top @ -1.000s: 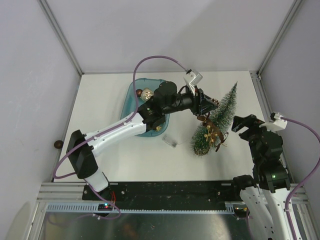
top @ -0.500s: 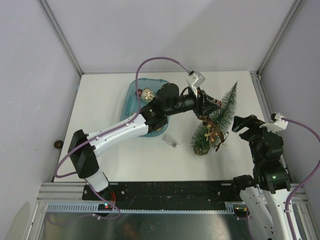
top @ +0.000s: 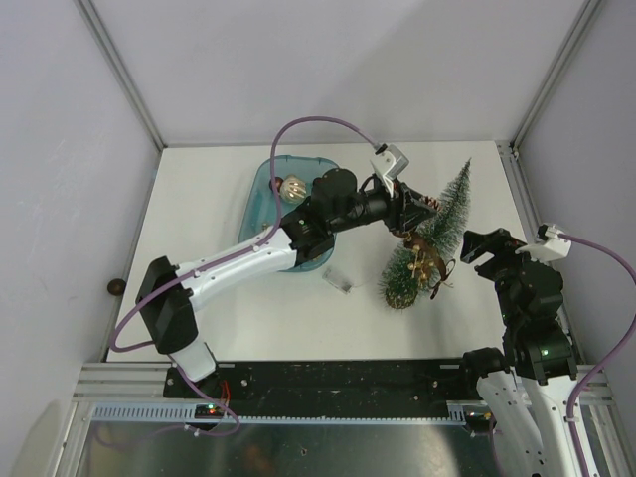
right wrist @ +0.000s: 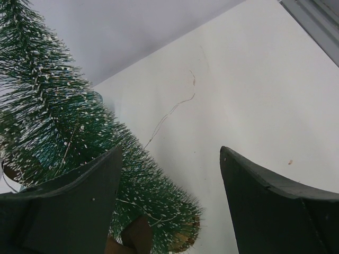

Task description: Decorate the small christmas tree

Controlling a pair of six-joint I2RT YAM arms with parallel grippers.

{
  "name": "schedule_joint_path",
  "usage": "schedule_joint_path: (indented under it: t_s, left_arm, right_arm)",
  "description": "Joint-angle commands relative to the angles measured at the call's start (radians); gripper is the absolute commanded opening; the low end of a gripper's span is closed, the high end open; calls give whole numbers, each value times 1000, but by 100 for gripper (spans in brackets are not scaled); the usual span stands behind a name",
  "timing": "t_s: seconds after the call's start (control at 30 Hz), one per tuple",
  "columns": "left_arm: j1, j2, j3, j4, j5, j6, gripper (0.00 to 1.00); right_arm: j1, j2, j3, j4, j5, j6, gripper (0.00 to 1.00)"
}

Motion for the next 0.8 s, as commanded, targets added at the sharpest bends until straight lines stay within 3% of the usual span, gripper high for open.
schedule_joint_path:
  t_s: [0.0, 0.57, 0.77]
  left_arm:
    - [-9, -31, -25, 48, -14, 53, 7]
    - [-30, -146, -169, 59, 1, 154, 12]
    - [-30, -157, -179, 59, 12, 155, 31]
  right_arm:
    - [-2, 1, 1, 39, -9, -11, 79]
    - [-4, -5, 1, 33, -30, 6, 77]
    - [-5, -5, 1, 33, -32, 10, 77]
